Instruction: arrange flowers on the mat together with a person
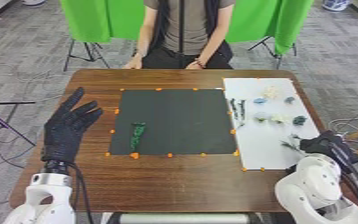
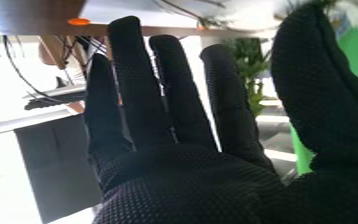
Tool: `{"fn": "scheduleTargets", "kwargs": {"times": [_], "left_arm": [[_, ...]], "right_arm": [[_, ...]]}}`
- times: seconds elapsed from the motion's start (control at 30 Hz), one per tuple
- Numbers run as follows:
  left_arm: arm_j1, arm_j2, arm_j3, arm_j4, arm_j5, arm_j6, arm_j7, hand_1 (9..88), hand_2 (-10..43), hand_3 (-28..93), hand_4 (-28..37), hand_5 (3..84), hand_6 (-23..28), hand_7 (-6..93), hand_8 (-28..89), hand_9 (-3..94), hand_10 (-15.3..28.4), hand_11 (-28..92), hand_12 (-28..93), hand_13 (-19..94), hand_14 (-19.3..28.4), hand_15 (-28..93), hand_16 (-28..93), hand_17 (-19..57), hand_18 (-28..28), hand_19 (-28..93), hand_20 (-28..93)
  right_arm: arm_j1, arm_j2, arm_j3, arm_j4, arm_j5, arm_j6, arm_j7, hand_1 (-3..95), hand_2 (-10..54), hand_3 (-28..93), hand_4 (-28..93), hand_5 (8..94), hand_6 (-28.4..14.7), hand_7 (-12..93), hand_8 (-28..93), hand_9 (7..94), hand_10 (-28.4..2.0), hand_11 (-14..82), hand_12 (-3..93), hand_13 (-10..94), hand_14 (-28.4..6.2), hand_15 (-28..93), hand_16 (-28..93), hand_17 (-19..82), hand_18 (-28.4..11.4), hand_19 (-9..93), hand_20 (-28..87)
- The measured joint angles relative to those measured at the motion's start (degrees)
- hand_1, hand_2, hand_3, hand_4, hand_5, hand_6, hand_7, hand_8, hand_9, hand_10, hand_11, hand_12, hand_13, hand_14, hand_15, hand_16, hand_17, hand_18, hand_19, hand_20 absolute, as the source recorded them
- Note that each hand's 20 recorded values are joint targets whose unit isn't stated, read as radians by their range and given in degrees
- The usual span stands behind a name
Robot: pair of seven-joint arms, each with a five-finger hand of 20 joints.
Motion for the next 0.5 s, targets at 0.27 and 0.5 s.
{"fn": "scheduleTargets", "kwargs": {"times": [0.27,0.5], "left_arm": [[0.0,0.03,0.0,-0.02,-0.03,0.03,0.01,19.9,12.2,72,-28.3,31.6,6.3,11.1,-9,35.6,19.1,24,10,28,24.4,46,-8,-5.2,25.6,62,-7],[-0.2,0.02,0.05,-0.02,-0.05,0.03,-0.01,20.2,12.1,72,-28.3,31.7,6.3,11.1,-9,35.6,19.1,24,10,28,24.4,46,-8,-5.2,25.6,62,-7]], "right_arm": [[0.7,-0.5,-1.7,0.5,0.4,-5.2,1.2,51.2,-9.4,67,-28,67.8,-2.4,19,-10,71.2,-14.6,22.9,17.3,64,-12.4,52,12,20,-22.0,69,14],[5.6,-0.1,-6.4,5.7,-6.1,-5.3,4.6,58.6,-7.1,56,-28,83.1,1.0,21,-3,87.5,-10.9,29.7,21.7,78,-7.3,60,18,30,-20.1,80,10]]}}
